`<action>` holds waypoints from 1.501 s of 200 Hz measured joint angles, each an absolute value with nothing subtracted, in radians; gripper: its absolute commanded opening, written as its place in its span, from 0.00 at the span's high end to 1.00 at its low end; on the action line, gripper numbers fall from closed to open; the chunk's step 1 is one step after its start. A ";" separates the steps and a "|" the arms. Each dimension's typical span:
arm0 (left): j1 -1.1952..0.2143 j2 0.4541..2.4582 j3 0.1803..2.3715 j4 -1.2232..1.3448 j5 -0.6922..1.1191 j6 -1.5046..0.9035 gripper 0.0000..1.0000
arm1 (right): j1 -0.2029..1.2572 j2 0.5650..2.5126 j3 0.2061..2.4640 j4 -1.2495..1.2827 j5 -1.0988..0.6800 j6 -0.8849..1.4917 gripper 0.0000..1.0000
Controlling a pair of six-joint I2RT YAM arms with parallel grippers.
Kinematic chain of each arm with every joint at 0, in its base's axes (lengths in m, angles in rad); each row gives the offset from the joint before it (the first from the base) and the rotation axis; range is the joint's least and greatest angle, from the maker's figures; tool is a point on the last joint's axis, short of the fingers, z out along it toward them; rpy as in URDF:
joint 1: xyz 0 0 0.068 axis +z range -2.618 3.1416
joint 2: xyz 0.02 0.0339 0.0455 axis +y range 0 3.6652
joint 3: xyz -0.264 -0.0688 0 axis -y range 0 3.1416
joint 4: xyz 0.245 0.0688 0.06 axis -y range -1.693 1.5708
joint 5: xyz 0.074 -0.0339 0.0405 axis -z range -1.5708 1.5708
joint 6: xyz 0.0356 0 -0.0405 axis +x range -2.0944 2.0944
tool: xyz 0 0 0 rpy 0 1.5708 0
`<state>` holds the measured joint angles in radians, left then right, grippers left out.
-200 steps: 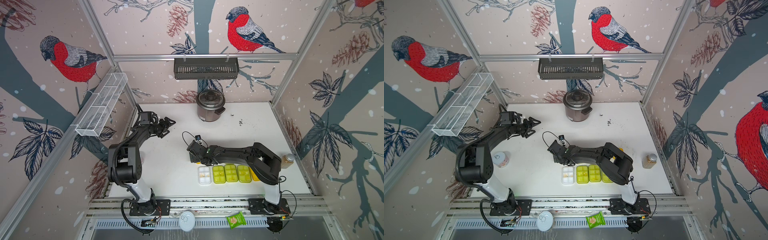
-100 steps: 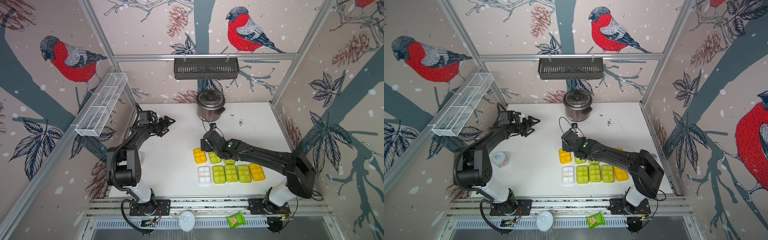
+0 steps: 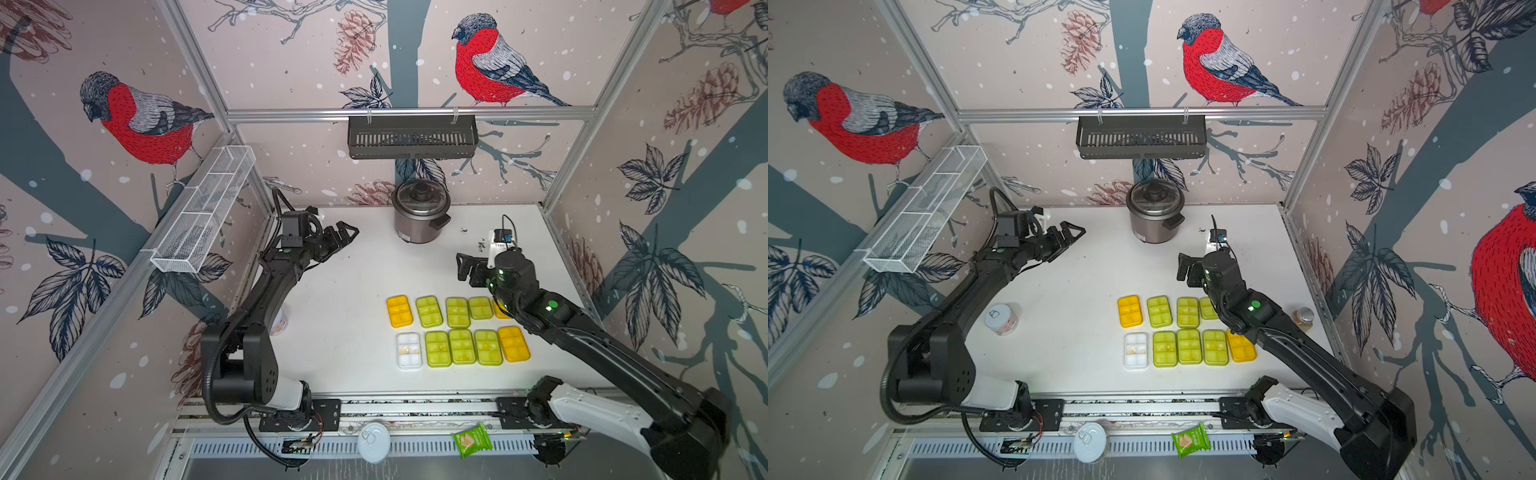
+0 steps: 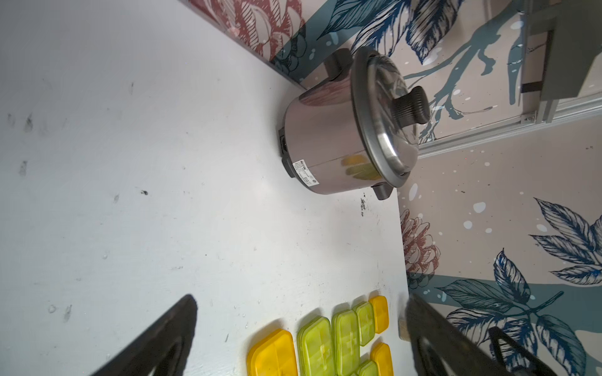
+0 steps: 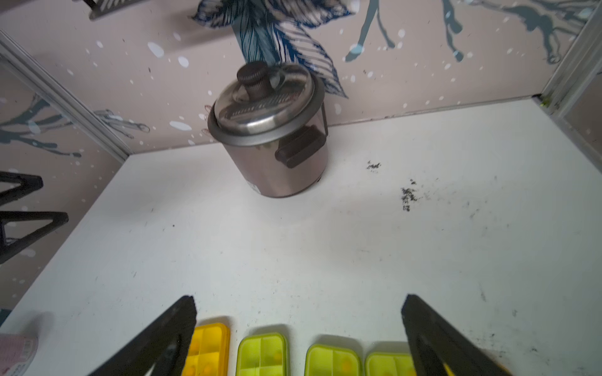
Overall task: Close pillboxes
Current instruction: Place the pillbox at the center of the board, then reset both arms
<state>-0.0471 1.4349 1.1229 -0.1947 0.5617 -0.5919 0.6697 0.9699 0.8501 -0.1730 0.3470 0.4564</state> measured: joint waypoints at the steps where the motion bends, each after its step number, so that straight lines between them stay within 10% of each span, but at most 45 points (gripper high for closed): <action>1: -0.050 1.430 1.123 -0.195 0.556 -0.589 0.02 | 0.670 0.966 0.848 -0.170 0.347 0.455 0.00; 135: -0.033 1.412 0.909 -0.038 0.303 -0.160 0.02 | 0.636 0.839 0.513 0.303 0.428 0.362 0.00; 300: 0.014 1.498 0.298 0.948 -0.003 -0.045 0.01 | 0.488 0.856 0.451 0.402 0.369 0.294 0.00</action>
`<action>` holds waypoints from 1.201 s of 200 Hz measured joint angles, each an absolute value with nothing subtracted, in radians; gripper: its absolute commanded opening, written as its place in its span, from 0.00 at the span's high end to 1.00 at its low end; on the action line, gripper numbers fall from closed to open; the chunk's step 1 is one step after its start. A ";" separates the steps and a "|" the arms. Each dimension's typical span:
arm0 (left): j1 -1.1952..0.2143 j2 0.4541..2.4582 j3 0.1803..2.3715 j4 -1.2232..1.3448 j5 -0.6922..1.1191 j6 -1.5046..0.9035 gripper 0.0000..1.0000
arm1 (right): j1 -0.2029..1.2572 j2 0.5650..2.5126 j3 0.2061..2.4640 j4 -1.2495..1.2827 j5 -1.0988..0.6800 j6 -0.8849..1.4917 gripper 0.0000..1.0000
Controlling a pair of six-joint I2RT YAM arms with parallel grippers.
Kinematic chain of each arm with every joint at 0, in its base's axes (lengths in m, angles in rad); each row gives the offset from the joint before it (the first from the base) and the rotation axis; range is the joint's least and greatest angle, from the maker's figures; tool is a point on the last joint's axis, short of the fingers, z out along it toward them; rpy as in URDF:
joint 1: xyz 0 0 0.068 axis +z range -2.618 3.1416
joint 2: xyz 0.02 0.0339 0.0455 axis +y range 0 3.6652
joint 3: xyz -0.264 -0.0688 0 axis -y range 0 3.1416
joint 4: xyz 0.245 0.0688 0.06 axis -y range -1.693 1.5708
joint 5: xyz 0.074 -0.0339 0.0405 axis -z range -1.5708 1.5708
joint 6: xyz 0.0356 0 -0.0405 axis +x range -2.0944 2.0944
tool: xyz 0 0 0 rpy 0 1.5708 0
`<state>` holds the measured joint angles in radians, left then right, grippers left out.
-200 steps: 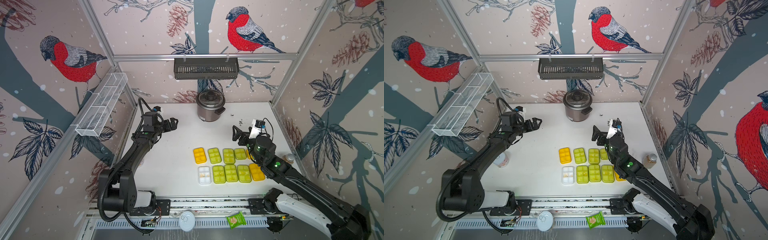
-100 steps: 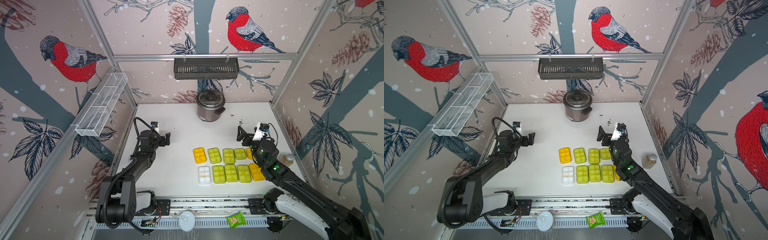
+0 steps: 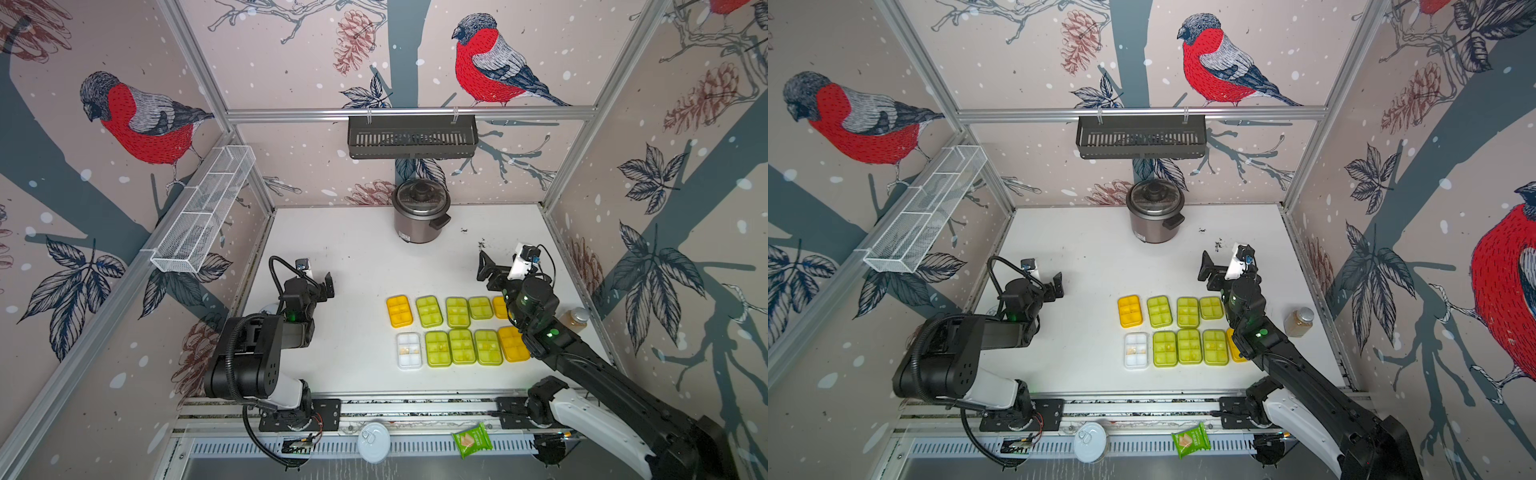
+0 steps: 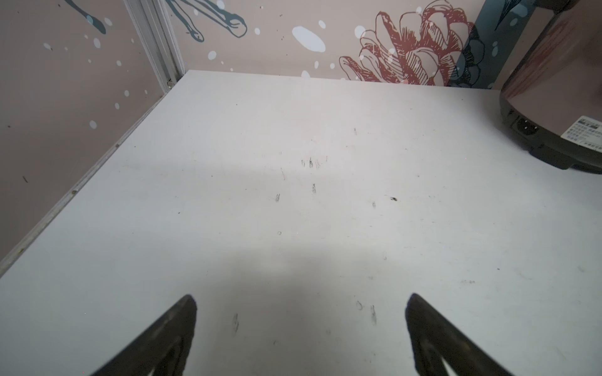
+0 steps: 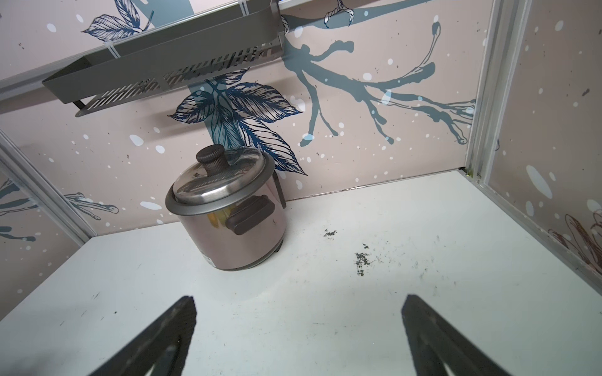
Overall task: Close pillboxes
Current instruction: Reset both arms
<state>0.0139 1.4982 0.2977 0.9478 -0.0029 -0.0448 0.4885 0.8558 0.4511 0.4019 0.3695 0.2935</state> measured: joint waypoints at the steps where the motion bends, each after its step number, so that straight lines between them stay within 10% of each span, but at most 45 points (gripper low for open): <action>1: 0.014 1.499 0.298 0.950 -0.002 -0.044 0.01 | 0.487 0.857 0.450 0.402 0.370 0.291 0.00; 148: -0.024 1.499 0.295 1.023 -0.104 -0.044 0.02 | 0.101 1.500 0.084 1.327 0.172 -0.041 0.00; 240: -0.052 1.500 0.289 1.041 -0.148 -0.040 0.01 | 0.028 1.505 0.230 1.202 0.177 0.057 0.00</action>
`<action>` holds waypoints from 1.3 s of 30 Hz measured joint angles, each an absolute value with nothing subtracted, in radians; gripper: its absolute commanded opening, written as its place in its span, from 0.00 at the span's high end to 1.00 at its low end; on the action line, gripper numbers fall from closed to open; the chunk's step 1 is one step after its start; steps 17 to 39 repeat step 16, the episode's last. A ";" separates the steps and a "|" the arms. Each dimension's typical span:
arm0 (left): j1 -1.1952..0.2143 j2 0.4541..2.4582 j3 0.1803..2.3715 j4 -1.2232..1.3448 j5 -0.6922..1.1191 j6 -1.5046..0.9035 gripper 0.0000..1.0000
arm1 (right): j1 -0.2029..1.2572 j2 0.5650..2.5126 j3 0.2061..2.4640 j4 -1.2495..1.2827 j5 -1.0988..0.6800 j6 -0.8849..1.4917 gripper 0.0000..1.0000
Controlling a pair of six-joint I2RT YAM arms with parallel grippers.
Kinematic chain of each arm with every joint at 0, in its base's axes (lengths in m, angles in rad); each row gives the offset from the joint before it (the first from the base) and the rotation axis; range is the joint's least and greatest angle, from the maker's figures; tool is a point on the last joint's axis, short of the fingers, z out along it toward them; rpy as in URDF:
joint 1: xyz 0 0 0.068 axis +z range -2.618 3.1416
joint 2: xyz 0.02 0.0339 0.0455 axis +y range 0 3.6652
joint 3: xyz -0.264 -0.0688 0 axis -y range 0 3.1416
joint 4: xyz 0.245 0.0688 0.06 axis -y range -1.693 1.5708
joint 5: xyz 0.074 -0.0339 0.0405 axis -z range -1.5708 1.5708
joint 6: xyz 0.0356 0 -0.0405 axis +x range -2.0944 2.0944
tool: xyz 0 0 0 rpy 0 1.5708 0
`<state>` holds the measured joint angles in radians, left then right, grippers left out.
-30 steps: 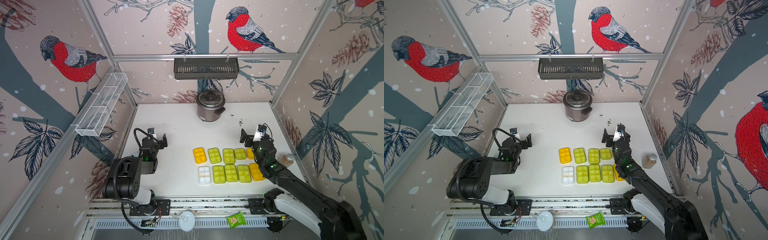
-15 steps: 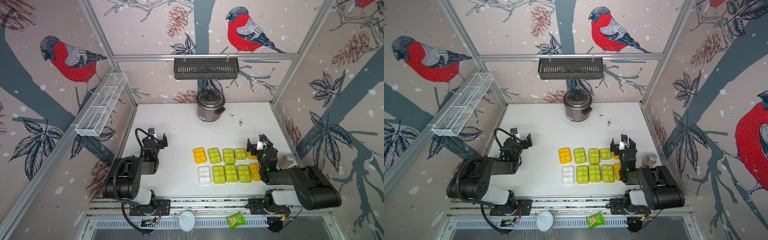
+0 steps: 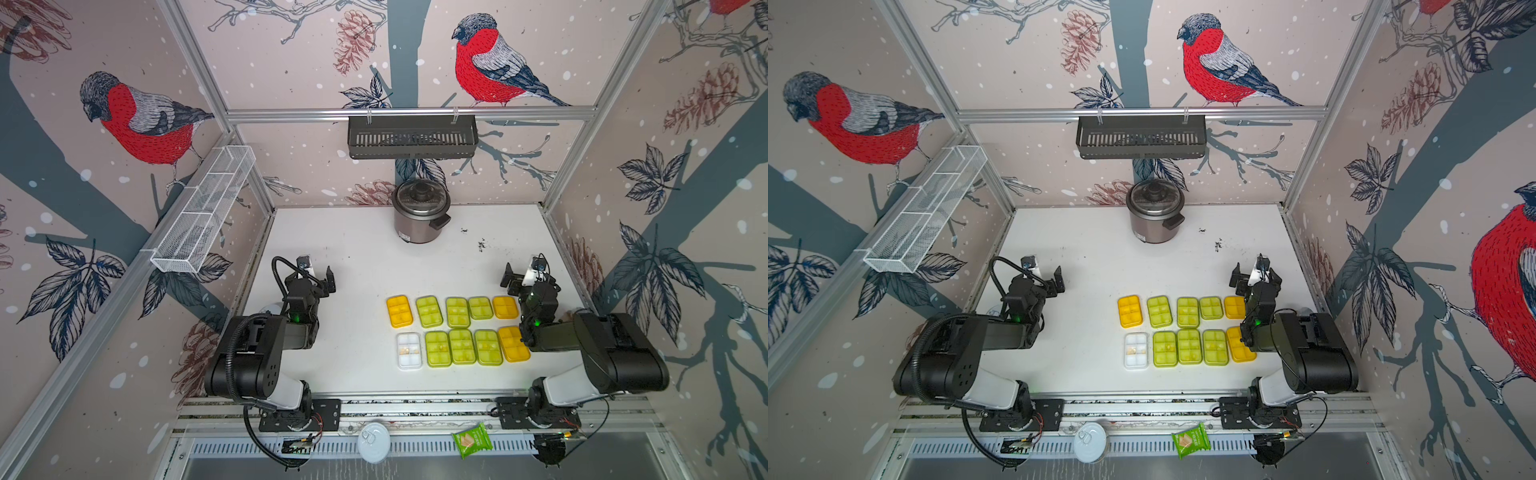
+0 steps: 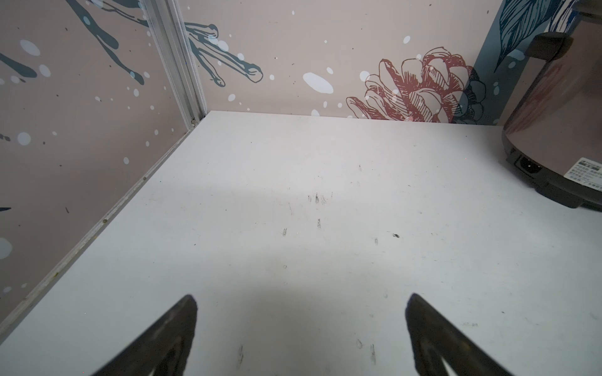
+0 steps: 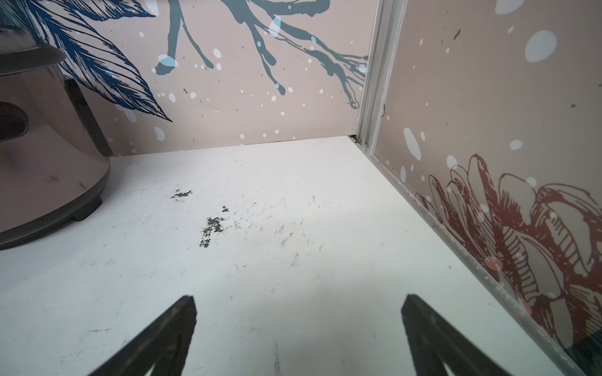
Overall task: Close pillboxes
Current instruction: Reset both arms
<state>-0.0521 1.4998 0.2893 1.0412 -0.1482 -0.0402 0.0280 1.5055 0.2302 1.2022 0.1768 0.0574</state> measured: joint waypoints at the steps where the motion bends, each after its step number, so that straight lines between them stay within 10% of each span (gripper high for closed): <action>1: -0.059 1.500 0.287 1.043 -0.162 -0.036 0.02 | 0.028 1.505 0.231 1.202 0.177 0.058 0.00; 39: -0.074 1.510 0.281 1.079 -0.216 -0.025 0.02 | 0.030 1.505 0.232 1.202 0.177 0.075 0.00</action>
